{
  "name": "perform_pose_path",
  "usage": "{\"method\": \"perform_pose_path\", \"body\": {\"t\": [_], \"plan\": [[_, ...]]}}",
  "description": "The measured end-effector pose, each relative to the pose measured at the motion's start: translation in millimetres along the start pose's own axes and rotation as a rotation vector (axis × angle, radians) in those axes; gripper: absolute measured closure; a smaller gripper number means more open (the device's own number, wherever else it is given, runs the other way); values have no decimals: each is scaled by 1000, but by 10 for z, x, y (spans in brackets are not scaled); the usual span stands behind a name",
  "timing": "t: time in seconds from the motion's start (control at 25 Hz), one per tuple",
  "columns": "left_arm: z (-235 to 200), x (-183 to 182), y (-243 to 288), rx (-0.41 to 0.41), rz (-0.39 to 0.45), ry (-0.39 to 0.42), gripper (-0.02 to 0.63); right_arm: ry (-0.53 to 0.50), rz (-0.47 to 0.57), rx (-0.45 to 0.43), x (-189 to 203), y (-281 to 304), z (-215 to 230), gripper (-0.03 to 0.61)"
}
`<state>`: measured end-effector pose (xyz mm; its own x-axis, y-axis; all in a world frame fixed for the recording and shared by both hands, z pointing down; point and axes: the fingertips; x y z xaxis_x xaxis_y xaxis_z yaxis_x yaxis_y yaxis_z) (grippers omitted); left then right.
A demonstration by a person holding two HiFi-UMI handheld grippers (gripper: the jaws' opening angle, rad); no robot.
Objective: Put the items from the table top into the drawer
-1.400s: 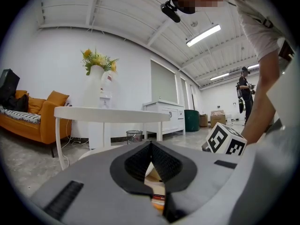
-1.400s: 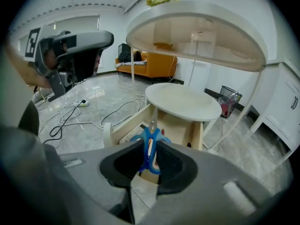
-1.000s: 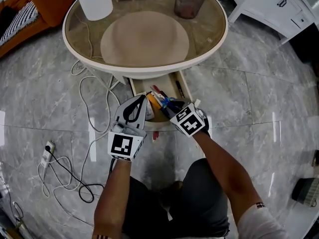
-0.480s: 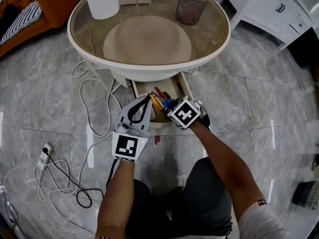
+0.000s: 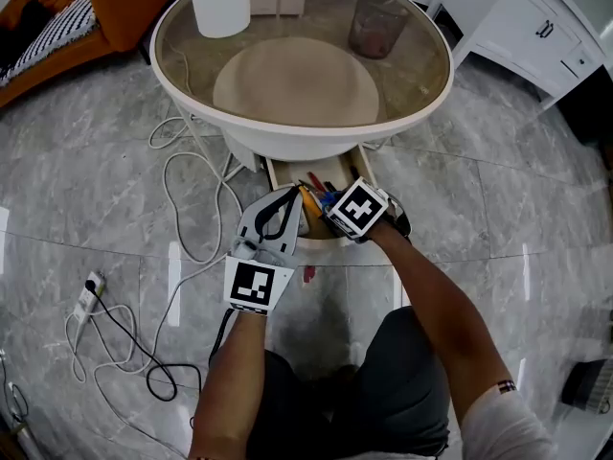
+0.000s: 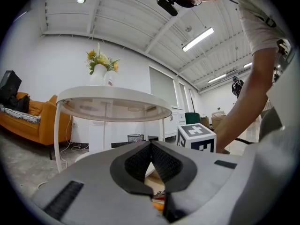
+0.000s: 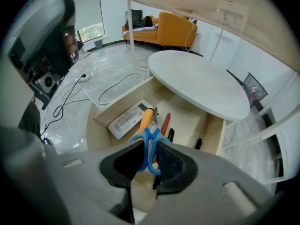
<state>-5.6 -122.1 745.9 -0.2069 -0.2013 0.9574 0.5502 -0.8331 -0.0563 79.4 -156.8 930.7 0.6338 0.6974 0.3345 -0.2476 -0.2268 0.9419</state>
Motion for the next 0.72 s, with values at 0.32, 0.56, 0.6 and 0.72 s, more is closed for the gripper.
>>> {"method": "perform_pose_path", "body": {"t": [0.32, 0.56, 0.6, 0.72], "plan": [[27, -70, -40, -7, 10, -1, 614, 11, -30, -11, 108, 131, -1, 489], [43, -30, -24, -4, 0, -5, 614, 20, 4, -25, 108, 104, -10, 468], [48, -17, -23, -3, 0, -4, 614, 26, 21, -27, 95, 77, -9, 469], [42, 22, -19, -4, -6, -17, 614, 36, 128, -57, -5, -53, -51, 474]]}}
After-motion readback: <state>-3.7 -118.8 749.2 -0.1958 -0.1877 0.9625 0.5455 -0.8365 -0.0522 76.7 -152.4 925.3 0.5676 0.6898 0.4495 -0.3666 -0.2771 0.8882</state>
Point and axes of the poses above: the fingertips, and each gripper's own axes: y forward along the fingers, z to its right, x out of its underside, and after that the axes turned 15 degrees about y, right-handed
